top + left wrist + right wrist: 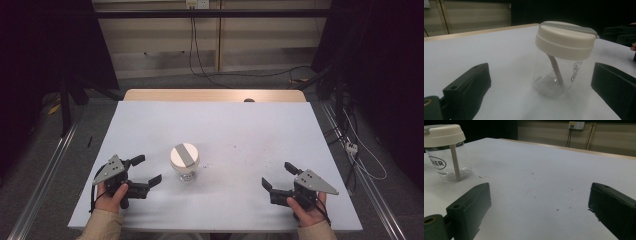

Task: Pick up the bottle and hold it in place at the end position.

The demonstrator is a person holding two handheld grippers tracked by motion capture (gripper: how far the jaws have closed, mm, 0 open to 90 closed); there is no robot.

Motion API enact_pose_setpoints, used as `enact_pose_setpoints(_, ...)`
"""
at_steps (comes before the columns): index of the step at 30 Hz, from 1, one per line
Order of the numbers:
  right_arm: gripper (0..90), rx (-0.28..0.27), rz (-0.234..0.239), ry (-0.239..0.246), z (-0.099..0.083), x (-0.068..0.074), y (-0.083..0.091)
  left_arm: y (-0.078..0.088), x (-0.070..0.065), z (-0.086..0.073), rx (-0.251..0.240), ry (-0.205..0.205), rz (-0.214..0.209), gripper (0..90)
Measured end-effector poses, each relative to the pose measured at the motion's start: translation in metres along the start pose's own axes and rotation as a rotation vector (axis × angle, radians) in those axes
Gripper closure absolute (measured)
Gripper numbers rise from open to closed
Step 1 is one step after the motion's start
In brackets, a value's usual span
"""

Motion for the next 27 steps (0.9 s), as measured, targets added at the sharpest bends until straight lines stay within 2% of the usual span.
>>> enact_pose_setpoints(11,4.1,-0.002,0.0,0.003,0.0,-0.001,0.0,-0.01,-0.006,0.002,0.008,-0.002,-0.006,2.2)
enact_pose_setpoints(12,4.1,-0.001,0.002,0.005,0.0,-0.001,0.0,-0.012,-0.007,0.003,0.016,-0.015,-0.003,2.2)
enact_pose_setpoints(15,4.1,-0.001,0.001,0.004,0.0,-0.001,0.0,-0.014,-0.008,0.002,0.04,-0.013,0.0,2.2)
enact_pose_setpoints(21,4.2,-0.003,-0.003,0.002,0.0,-0.002,0.0,-0.022,-0.012,0.002,0.051,-0.004,-0.005,2.3)
enact_pose_setpoints(27,4.3,0.0,-0.002,-0.001,0.0,-0.001,-0.001,-0.038,-0.02,0.0,0.097,-0.014,-0.022,2.6)
Point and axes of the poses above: each handheld gripper's, and its own axes: y roughly backward along the jaws, z roughly out of its top, x roughly to its left, the point moved 4 cm from there along -y, roughly forward along the jaws, and after that the axes turned 4 degrees about -y, right-handed, at the moved point
